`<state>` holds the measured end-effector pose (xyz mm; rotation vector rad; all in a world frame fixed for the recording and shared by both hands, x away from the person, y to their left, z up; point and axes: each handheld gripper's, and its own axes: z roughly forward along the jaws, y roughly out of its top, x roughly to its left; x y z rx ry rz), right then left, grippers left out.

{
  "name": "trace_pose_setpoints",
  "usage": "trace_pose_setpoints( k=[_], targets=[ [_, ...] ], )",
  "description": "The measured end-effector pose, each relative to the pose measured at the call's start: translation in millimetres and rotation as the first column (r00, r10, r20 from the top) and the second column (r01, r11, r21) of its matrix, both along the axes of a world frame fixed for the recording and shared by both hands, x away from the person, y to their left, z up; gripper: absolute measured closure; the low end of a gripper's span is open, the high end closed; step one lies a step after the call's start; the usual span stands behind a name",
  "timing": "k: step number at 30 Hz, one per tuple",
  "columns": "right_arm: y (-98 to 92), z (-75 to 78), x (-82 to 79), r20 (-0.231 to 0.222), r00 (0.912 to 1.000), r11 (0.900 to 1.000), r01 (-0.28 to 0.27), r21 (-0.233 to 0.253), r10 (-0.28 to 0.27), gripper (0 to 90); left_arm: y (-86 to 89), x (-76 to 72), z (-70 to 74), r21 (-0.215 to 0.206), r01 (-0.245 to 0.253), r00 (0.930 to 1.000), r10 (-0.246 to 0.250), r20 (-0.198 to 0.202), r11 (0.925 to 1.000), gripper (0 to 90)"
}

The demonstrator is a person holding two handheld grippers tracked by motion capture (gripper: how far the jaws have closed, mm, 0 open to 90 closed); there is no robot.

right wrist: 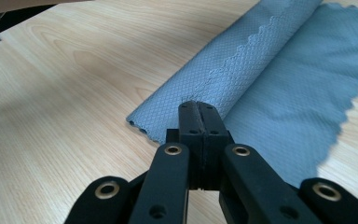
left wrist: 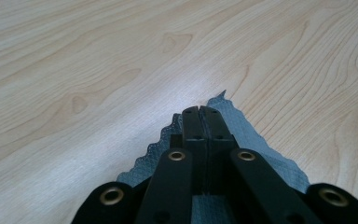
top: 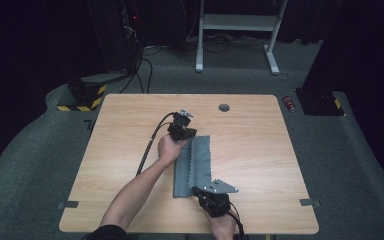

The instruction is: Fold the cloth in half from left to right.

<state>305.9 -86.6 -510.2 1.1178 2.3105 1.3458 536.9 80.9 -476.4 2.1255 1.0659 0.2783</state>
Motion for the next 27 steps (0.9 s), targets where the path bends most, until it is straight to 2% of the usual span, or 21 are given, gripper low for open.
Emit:
trace_pose_setpoints(
  k=[3, 12, 15, 23, 27],
  targets=[
    [-7.5, -1.5, 0.0, -0.008, 0.9999, 1.000, 0.012, 0.011, -0.012, 90.0, -7.3, 0.1, -1.8, 0.004, 0.009, 1.0000, -0.009, -0.003, 1.0000, 89.9],
    [-20.9, -12.4, 0.0, -0.046, 0.9973, 0.998, 0.058, -0.007, -0.058, 89.9, -21.3, 2.2, -8.2, 0.021, 0.025, 0.9997, -0.024, -0.006, 0.9995, 89.8],
    [-22.7, -12.7, -0.6, -0.045, 0.9971, 0.998, 0.061, -0.012, -0.061, 90.0, -23.6, 2.2, -9.2, 0.015, 0.022, 0.9997, -0.022, -0.007, 0.9996, 89.8],
    [-27.8, -9.9, 0.6, -0.042, 0.9952, 0.995, 0.086, -0.052, -0.089, 89.9, -33.4, 5.7, -12.9, 0.018, 0.021, 0.9997, -0.021, -0.009, 0.9996, 89.8],
    [-29.7, -11.0, 2.1, -0.056, 0.9932, 0.993, 0.098, -0.072, -0.102, 89.7, -36.1, 6.0, -16.2, 0.028, 0.018, 0.9998, -0.018, -0.007, 0.9994, 89.3]
  ],
)
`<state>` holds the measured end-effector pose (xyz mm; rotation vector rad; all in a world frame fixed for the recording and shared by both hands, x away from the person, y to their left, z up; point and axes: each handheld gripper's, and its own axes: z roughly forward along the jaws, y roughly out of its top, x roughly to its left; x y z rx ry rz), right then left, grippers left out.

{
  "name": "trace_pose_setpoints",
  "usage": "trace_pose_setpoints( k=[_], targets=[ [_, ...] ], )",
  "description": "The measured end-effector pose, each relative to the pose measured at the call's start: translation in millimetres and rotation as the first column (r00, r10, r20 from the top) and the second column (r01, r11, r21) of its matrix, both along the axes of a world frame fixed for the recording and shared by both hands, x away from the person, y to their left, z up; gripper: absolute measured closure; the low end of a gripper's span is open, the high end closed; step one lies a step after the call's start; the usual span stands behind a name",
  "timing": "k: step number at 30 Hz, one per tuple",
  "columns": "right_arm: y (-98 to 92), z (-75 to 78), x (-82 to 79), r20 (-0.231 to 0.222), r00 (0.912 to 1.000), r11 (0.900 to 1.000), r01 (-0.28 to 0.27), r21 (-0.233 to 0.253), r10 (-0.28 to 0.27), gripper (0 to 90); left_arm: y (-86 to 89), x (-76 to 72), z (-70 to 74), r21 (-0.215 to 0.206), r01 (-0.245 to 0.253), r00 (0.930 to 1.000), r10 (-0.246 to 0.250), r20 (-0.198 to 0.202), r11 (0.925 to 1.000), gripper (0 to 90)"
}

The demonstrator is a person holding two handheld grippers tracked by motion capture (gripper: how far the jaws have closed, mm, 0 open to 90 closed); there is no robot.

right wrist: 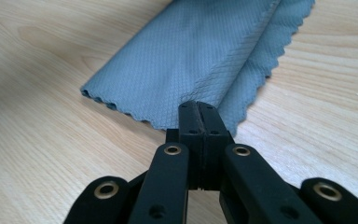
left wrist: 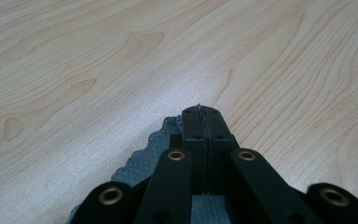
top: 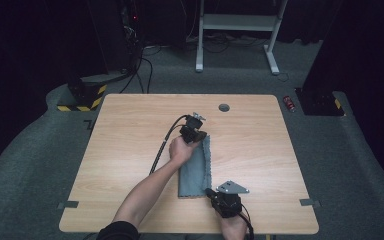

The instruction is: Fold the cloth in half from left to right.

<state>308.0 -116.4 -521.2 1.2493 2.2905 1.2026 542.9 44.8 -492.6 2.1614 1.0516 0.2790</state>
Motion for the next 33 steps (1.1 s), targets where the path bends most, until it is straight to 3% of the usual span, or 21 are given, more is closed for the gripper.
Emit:
trace_pose_setpoints(
  k=[1, 4, 6, 10, 15, 20, 21, 22, 27, 33],
  targets=[
    [-0.2, -0.4, 0.6, -0.008, 1.0000, 1.000, 0.005, -0.006, -0.005, 89.4, 0.2, 0.3, -0.2, -0.002, 0.004, 1.0000, -0.004, 0.003, 1.0000, 88.1],
    [-2.5, -1.1, 3.7, -0.018, 0.9995, 1.000, 0.025, -0.020, -0.025, 78.3, 2.0, -0.1, 2.5, -0.029, 0.006, 0.9999, -0.006, -0.009, 0.9996, 68.7],
    [-7.2, 2.0, 4.8, -0.007, 0.9988, 0.999, 0.048, -0.023, -0.048, 76.9, 6.4, -3.7, 9.5, -0.040, 0.008, 1.0000, -0.008, -0.002, 0.9992, 59.1],
    [-16.5, 14.2, 7.2, 0.036, 0.9966, 0.997, 0.075, -0.018, -0.074, 75.3, 23.4, -18.5, 23.3, -0.063, -0.004, 0.9991, 0.007, 0.043, 0.9980, 50.7],
    [-9.0, 20.4, 13.7, 0.061, 0.9976, 0.999, 0.035, -0.040, -0.032, 72.9, 46.5, -50.5, 23.3, -0.072, -0.009, 0.9985, 0.013, 0.053, 0.9974, 47.8],
    [7.5, 13.8, 20.5, 0.053, 0.9976, 0.995, -0.039, -0.094, 0.044, 71.8, 63.0, -94.8, 8.2, -0.063, 0.021, 0.9989, -0.019, 0.044, 0.9978, 46.5],
    [10.3, 9.5, 24.1, 0.047, 0.9972, 0.990, -0.052, -0.130, 0.058, 71.6, 66.3, -111.3, 1.7, -0.045, 0.038, 0.9985, -0.036, 0.041, 0.9983, 46.4],
    [10.3, 9.5, 24.1, 0.047, 0.9972, 0.990, -0.052, -0.130, 0.058, 71.6, 66.3, -111.3, 1.7, -0.045, 0.038, 0.9985, -0.036, 0.041, 0.9983, 46.4],
    [5.3, 3.4, 29.0, 0.020, 0.9979, 0.983, -0.057, -0.177, 0.061, 70.0, 67.9, -148.4, -11.7, 0.018, 0.067, 0.9954, -0.068, 0.067, 0.9976, 45.9],
    [1.0, 1.6, 29.7, 0.018, 0.9975, 0.982, -0.065, -0.178, 0.069, 69.2, 69.0, -165.4, -19.2, 0.035, 0.056, 0.9962, -0.058, 0.065, 0.9978, 45.2]
  ],
)
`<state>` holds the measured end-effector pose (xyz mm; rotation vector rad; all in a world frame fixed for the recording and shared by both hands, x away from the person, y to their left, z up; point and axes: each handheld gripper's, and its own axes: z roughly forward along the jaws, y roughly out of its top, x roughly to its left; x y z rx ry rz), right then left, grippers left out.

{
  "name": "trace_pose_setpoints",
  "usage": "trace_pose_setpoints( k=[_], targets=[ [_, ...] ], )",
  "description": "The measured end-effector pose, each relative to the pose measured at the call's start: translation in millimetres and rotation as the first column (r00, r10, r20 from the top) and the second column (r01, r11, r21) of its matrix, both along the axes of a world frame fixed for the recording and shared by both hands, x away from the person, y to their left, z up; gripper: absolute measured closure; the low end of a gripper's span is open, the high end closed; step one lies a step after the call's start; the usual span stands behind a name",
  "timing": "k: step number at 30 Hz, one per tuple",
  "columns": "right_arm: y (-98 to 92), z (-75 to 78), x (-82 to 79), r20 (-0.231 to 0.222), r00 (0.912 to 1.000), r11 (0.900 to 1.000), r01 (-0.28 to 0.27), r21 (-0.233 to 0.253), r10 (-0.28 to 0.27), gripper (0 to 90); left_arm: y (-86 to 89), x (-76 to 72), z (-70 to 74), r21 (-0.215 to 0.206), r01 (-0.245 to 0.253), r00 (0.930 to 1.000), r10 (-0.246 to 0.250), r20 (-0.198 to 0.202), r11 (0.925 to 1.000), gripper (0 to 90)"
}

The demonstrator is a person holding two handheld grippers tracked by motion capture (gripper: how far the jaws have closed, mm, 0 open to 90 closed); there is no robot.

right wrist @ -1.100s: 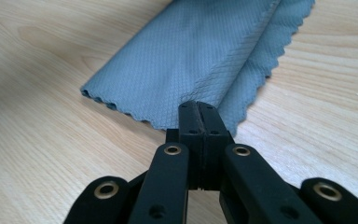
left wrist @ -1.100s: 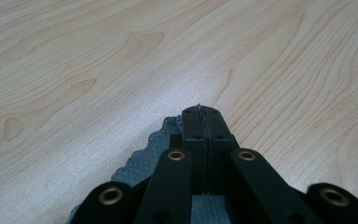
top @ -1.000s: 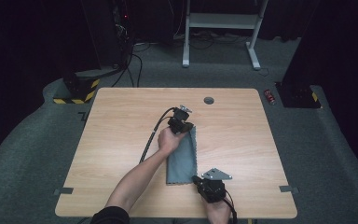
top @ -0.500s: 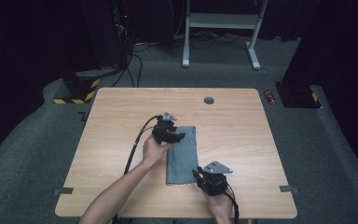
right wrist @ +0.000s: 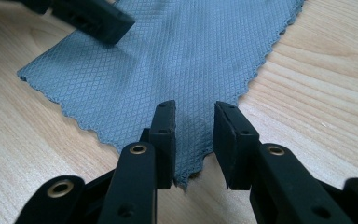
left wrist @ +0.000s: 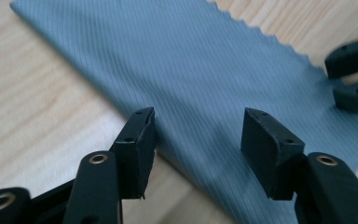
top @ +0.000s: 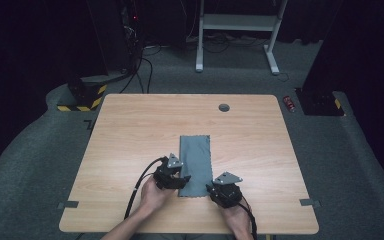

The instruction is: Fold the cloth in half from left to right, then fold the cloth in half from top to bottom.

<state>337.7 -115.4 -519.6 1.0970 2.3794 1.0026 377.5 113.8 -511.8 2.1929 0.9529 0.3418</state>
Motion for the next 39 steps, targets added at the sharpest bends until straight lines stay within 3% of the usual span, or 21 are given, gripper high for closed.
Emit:
trace_pose_setpoints(
  k=[4, 21, 30, 39],
  targets=[
    [-1.6, -0.3, 1.5, 0.002, 1.0000, 1.000, -0.007, -0.002, 0.007, 66.0, 3.2, -10.9, -4.3, 0.030, -0.008, 0.9998, 0.008, 0.017, 0.9995, 44.9],
    [-4.6, 0.0, 3.1, -0.004, 0.9996, 1.000, -0.029, -0.008, 0.029, 60.3, 15.9, -34.7, -9.1, 0.001, -0.050, 0.9976, 0.050, 0.047, 0.9988, 41.1],
    [-3.8, 0.0, -9.0, -0.006, 0.9993, 0.999, -0.038, -0.007, 0.038, 60.1, 19.2, -41.6, -10.3, -0.003, -0.049, 0.9969, 0.049, 0.061, 0.9988, 40.8],
    [6.2, 3.1, -25.8, -0.003, 0.9971, 0.996, -0.076, -0.055, 0.076, 60.7, 26.8, -62.4, -10.4, -0.006, -0.053, 0.9968, 0.053, 0.059, 0.9986, 41.0]
  ],
)
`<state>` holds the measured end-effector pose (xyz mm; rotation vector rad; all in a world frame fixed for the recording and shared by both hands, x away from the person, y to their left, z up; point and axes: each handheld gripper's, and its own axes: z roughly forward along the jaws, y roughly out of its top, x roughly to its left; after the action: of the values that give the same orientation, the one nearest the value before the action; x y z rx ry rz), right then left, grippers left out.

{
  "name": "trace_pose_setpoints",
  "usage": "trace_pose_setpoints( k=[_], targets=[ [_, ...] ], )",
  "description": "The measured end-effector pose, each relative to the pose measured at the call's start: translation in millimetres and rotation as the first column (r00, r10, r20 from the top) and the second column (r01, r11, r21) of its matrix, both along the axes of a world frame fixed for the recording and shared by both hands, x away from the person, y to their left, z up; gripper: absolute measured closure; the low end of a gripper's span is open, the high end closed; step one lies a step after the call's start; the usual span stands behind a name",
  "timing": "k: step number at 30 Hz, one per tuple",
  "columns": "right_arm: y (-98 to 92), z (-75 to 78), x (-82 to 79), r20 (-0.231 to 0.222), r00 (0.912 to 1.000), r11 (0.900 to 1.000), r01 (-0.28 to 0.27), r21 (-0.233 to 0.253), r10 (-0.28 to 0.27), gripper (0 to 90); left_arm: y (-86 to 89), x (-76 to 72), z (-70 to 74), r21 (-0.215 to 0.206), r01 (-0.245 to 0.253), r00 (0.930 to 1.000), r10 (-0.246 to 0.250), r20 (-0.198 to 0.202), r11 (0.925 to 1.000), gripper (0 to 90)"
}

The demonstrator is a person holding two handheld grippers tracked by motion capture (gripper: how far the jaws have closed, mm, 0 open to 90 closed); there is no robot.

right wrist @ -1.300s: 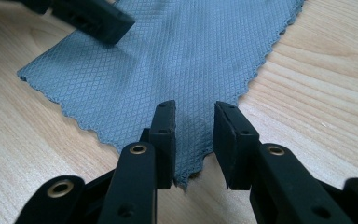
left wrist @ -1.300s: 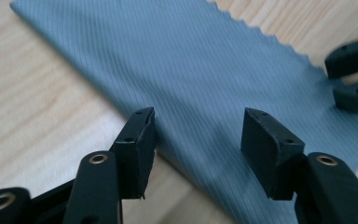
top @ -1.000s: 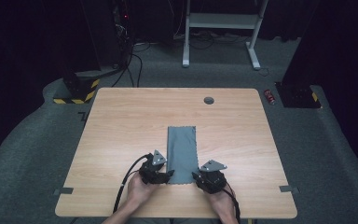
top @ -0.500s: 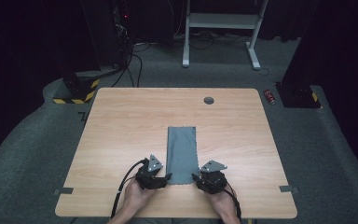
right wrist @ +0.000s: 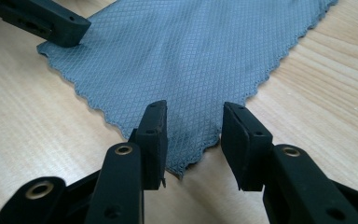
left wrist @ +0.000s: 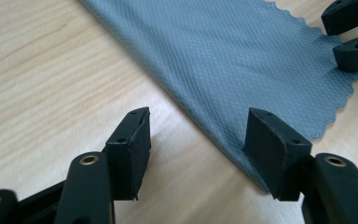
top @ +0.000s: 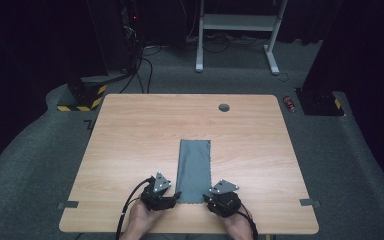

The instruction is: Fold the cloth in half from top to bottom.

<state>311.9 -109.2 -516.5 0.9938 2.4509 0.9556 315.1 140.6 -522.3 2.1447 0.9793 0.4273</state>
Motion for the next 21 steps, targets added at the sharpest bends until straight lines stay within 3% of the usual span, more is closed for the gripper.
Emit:
trace_pose_setpoints(
  k=[5, 7, 10, 11, 14, 18, 21],
  targets=[
    [1.7, 0.3, -1.7, 0.026, 0.9997, 1.000, -0.001, -0.026, 0.002, 54.7, 0.0, -0.2, 3.4, 0.009, 0.021, 0.9990, -0.021, -0.040, 0.9997, 40.0],
    [-1.4, 0.6, 2.9, -0.009, 1.0000, 1.000, -0.002, -0.005, 0.002, 53.1, 1.4, 2.8, 4.8, 0.000, 0.030, 0.9977, -0.030, -0.061, 0.9995, 39.0],
    [-3.6, 1.3, 7.4, -0.049, 0.9988, 1.000, 0.004, 0.014, -0.003, 50.7, 6.7, 8.5, 4.6, -0.061, 0.020, 0.9953, -0.025, -0.094, 0.9979, 39.3],
    [-5.8, 2.5, 11.9, -0.079, 0.9968, 0.999, 0.015, 0.045, -0.012, 51.0, 10.8, 14.3, 4.3, -0.096, 0.009, 0.9934, -0.020, -0.113, 0.9953, 39.6],
    [-8.0, 4.3, 16.4, -0.090, 0.9958, 0.996, 0.027, 0.083, -0.020, 52.4, 13.9, 22.3, 4.7, -0.114, 0.001, 0.9913, -0.016, -0.131, 0.9934, 39.6],
    [-8.8, 8.5, 30.1, -0.082, 0.9961, 0.995, 0.041, 0.094, -0.033, 53.8, 18.7, 42.5, 7.1, -0.138, -0.038, 0.9860, 0.015, -0.166, 0.9896, 37.9],
    [-8.6, 11.4, 41.6, -0.080, 0.9951, 0.992, 0.067, 0.109, -0.058, 57.0, 19.9, 57.1, 10.3, -0.116, -0.067, 0.9866, 0.048, -0.156, 0.9911, 37.9]
  ],
)
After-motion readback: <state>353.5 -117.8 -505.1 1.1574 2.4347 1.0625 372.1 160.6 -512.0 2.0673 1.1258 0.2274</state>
